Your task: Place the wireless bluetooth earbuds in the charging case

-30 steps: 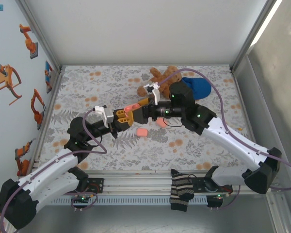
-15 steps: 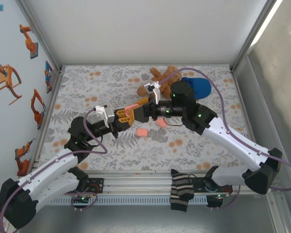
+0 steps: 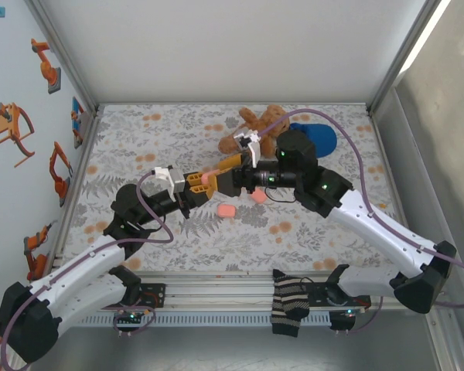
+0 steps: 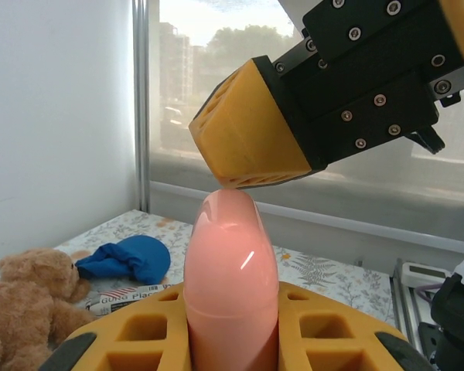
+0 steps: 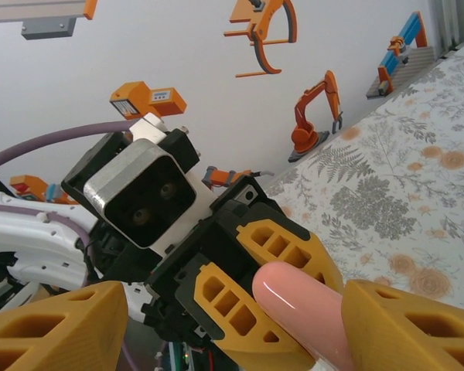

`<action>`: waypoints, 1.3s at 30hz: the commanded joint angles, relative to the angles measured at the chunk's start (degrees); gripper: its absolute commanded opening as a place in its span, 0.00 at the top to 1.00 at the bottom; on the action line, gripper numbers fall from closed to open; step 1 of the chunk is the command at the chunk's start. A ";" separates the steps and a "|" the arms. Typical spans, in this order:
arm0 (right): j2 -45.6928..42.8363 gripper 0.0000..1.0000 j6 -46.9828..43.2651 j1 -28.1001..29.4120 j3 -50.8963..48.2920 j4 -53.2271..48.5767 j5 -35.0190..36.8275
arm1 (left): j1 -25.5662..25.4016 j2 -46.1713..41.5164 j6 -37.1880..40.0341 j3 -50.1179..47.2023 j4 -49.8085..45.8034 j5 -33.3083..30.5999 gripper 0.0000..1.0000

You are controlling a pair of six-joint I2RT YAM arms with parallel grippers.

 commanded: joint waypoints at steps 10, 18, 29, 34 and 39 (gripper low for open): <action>-7.09 0.27 -4.94 0.31 -1.31 -2.41 15.00 | 0.04 -2.55 0.76 0.27 -2.92 -1.65 1.00; -9.25 0.26 -5.35 0.31 -3.05 -2.87 22.35 | 0.01 -3.60 1.20 3.31 -16.54 -9.24 1.00; -10.58 0.26 -5.45 0.28 -3.63 -6.87 28.93 | 5.56 6.09 -7.31 12.22 -33.69 -13.96 1.00; -11.16 0.26 -5.45 0.30 -3.97 -8.64 31.68 | 10.67 11.95 -13.93 14.64 -35.28 -9.97 1.00; -11.81 0.26 -5.52 0.31 -4.93 -9.25 32.62 | 12.13 18.44 -15.10 19.21 -39.25 -6.97 0.99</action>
